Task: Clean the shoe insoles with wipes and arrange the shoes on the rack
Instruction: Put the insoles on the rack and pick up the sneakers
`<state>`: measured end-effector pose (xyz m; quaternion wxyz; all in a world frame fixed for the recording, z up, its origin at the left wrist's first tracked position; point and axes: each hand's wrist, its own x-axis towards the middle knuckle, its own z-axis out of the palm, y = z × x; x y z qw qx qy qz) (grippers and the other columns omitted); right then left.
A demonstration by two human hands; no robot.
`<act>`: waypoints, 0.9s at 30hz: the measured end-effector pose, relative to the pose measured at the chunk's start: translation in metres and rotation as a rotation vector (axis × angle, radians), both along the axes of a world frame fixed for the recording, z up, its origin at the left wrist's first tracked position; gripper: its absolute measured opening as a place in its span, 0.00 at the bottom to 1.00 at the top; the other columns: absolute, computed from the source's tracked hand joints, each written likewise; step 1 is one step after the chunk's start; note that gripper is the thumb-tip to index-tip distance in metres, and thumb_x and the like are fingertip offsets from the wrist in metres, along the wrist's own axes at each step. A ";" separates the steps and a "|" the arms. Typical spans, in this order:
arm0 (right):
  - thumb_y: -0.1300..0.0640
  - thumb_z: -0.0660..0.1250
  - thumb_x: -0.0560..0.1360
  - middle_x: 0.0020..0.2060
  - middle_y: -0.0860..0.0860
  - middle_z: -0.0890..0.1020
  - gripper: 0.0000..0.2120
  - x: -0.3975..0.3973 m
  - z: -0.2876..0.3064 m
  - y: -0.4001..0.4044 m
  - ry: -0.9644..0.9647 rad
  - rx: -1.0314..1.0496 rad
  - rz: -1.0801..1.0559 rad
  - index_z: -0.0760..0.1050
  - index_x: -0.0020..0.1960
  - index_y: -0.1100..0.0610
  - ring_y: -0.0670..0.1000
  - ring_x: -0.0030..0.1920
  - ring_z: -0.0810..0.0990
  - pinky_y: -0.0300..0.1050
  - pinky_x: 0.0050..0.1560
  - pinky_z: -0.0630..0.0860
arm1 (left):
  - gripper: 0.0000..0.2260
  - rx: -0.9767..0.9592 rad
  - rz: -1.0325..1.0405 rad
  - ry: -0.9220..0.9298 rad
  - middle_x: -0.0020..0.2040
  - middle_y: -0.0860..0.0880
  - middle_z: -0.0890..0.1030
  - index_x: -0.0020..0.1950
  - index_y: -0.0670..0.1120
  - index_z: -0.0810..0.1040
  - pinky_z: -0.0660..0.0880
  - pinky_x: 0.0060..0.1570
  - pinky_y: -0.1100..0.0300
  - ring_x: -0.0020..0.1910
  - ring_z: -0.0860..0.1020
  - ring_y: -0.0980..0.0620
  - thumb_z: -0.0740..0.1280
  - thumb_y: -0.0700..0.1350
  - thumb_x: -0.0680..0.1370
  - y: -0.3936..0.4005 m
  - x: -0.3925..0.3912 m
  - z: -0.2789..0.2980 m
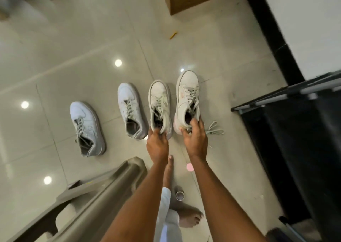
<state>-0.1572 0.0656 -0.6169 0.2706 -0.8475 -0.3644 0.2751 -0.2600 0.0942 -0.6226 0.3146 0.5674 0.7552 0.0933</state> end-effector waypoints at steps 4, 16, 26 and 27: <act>0.57 0.74 0.69 0.62 0.59 0.75 0.19 0.018 0.050 -0.013 -0.028 -0.018 -0.087 0.75 0.56 0.60 0.61 0.57 0.78 0.50 0.48 0.77 | 0.08 0.004 -0.075 -0.022 0.51 0.40 0.78 0.46 0.36 0.77 0.70 0.42 0.55 0.47 0.77 0.40 0.65 0.41 0.77 -0.006 0.019 0.050; 0.53 0.71 0.72 0.60 0.55 0.77 0.18 0.053 0.075 -0.050 -0.097 0.029 -0.212 0.73 0.59 0.56 0.53 0.54 0.80 0.42 0.50 0.77 | 0.05 0.142 -0.269 -0.104 0.55 0.43 0.78 0.47 0.39 0.79 0.68 0.40 0.59 0.44 0.77 0.43 0.65 0.39 0.76 -0.024 0.054 0.072; 0.49 0.66 0.75 0.67 0.52 0.70 0.21 0.033 0.101 -0.064 -0.134 -0.102 -0.199 0.67 0.65 0.52 0.52 0.62 0.75 0.44 0.60 0.73 | 0.07 0.158 -0.362 -0.178 0.60 0.42 0.77 0.51 0.39 0.79 0.71 0.41 0.55 0.48 0.78 0.39 0.65 0.39 0.75 -0.036 0.036 0.077; 0.49 0.66 0.75 0.66 0.52 0.71 0.20 0.023 0.116 -0.069 -0.163 -0.117 -0.224 0.67 0.64 0.52 0.52 0.61 0.75 0.44 0.59 0.74 | 0.07 0.168 -0.386 -0.199 0.59 0.41 0.77 0.51 0.39 0.79 0.70 0.40 0.56 0.48 0.78 0.39 0.65 0.39 0.75 -0.034 0.027 0.091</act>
